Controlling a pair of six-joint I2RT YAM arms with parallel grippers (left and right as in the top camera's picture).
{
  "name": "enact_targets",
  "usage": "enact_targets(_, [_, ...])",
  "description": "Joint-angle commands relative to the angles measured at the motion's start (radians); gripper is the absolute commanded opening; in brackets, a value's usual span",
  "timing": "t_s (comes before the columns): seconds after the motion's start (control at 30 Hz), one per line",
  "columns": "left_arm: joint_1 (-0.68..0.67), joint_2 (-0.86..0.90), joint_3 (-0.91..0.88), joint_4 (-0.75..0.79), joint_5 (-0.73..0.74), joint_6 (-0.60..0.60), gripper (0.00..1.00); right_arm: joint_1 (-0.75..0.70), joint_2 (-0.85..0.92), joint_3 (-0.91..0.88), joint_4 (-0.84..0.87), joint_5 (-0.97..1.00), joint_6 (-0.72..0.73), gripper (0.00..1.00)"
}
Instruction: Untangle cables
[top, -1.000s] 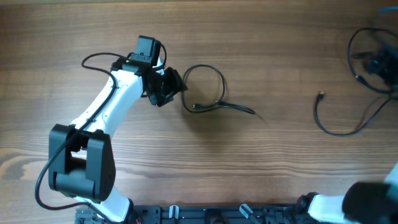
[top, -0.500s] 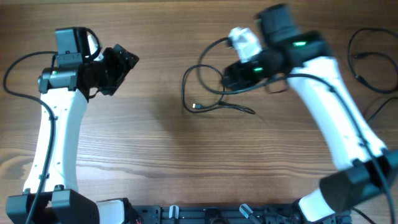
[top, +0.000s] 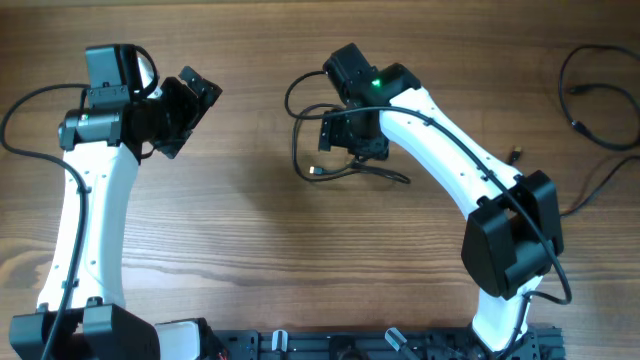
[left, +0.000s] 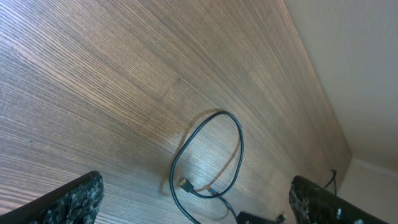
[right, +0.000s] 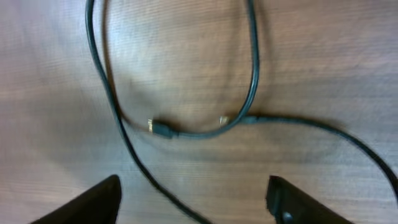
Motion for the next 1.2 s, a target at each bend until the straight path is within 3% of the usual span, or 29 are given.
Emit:
enact_targets(0.0, [0.005, 0.012, 0.008, -0.009, -0.025, 0.01, 0.98, -0.026, 0.012, -0.023, 0.043, 0.071, 0.042, 0.66])
enact_targets(0.27, [0.005, 0.019, 0.006, -0.011, -0.074, 0.012, 1.0, -0.05, 0.013, -0.254, 0.269, 0.053, -0.008, 0.5])
enact_targets(0.47, [0.005, 0.019, 0.006, -0.011, -0.074, 0.012, 1.0, -0.076, 0.068, -0.253, 0.321, -0.006, -0.004, 0.5])
enact_targets(0.7, [0.005, 0.019, 0.006, -0.011, -0.074, 0.012, 1.0, -0.097, 0.113, -0.248, 0.367, -0.082, 0.003, 0.42])
enact_targets(0.83, [0.005, 0.019, 0.006, -0.011, -0.074, 0.012, 1.0, -0.098, 0.117, -0.248, 0.386, -0.09, 0.018, 0.26])
enact_targets(1.03, [0.005, 0.019, 0.006, -0.011, -0.073, 0.012, 1.0, -0.103, 0.15, -0.249, 0.417, -0.135, 0.023, 0.22])
enact_targets(1.17, [0.005, 0.019, 0.006, -0.011, -0.073, 0.012, 1.0, -0.107, 0.14, -0.203, 0.394, -0.142, -0.038, 0.06])
